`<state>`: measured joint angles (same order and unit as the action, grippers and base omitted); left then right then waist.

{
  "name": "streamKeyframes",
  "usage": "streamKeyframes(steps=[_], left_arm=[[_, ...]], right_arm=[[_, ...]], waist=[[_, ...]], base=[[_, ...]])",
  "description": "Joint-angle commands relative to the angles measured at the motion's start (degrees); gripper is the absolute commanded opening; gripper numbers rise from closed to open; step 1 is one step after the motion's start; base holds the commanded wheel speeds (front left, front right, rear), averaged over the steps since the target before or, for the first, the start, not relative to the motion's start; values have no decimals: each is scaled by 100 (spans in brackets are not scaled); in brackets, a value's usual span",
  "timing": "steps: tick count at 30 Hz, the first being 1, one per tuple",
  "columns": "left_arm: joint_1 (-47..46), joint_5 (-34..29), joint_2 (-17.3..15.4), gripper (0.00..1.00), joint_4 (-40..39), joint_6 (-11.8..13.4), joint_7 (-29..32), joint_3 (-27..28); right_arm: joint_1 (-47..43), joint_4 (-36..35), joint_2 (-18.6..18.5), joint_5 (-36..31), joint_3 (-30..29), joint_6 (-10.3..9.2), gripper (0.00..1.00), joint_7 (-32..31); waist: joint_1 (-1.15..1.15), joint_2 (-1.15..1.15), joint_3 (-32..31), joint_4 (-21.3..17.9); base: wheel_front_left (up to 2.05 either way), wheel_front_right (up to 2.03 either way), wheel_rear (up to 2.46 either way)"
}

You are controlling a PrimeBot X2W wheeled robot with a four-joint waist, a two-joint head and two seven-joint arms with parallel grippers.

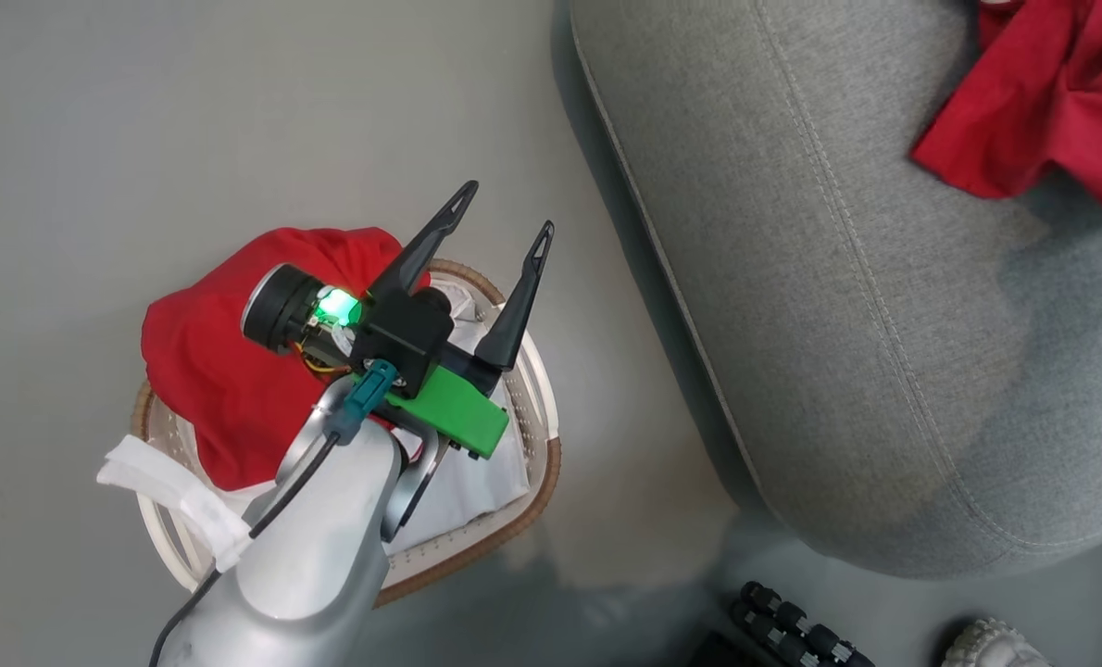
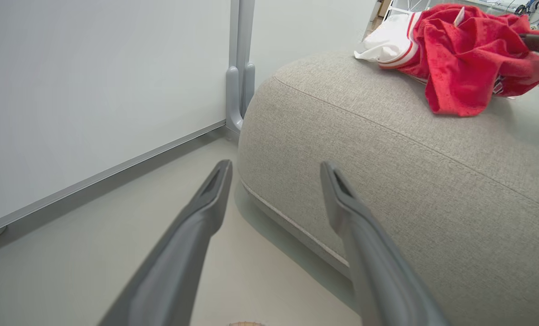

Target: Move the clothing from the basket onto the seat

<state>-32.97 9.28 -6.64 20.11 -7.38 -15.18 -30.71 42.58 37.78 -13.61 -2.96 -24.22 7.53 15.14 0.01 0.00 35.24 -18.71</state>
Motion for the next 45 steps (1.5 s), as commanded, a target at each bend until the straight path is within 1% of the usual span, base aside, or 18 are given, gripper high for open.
streamKeyframes(steps=[1,5,10,13,16,17,21,26,30,31,36,40,45], left_arm=[[110,16,13,100,14,-13,4,67],[290,33,104,100,103,-14,5,208],[565,25,191,100,149,-13,4,439],[754,-14,242,100,140,-13,5,603],[920,-44,292,100,134,-11,5,778],[1040,-56,308,100,143,13,4,914],[1259,-97,331,100,145,89,4,1214],[1446,-107,360,100,102,180,5,1575],[1601,-133,363,100,56,257,5,1861],[1670,-120,367,100,46,313,5,1999],[1838,-41,371,100,45,446,4,2279],[1972,-42,370,100,86,487,4,2441],[2192,-11,370,100,73,483,5,2559]], right_arm=[[-189,-73,51,-29,-84,-8,100,2],[-632,-393,250,65,-375,-8,100,2],[-1177,-737,367,65,-444,-8,100,2],[-1462,-1002,460,101,-308,-8,100,2],[-1665,-1249,517,287,-152,-8,100,2],[-1780,-1408,519,349,40,-8,100,2],[-1912,-1707,615,467,460,-8,100,2],[-2024,-1925,704,510,1033,-8,100,2],[-2075,-2072,798,597,1289,-8,100,2],[-2127,-2067,842,611,1406,-8,100,2],[-2169,-2035,938,641,1577,-8,100,2],[-2270,-1967,989,623,1626,-8,100,2],[-2412,-1922,1030,576,1644,-8,100,2]], waist=[[-1,0,-246,-31],[-1,0,-551,-3],[-1,0,-940,98],[-1,0,-1181,198],[-1,0,-1381,327],[-1,0,-1500,431],[-1,0,-1691,663],[-1,0,-1839,993],[-1,0,-1940,1267],[-1,0,-1996,1392],[-1,0,-2127,1657],[-1,0,-2239,1800],[-1,0,-2410,1873]], base=[[0,0,0],[0,0,0],[0,0,0],[0,0,0],[0,0,0],[0,0,0],[0,0,0],[0,0,0],[0,0,0],[0,0,0],[0,0,0],[0,0,0],[0,0,0]])
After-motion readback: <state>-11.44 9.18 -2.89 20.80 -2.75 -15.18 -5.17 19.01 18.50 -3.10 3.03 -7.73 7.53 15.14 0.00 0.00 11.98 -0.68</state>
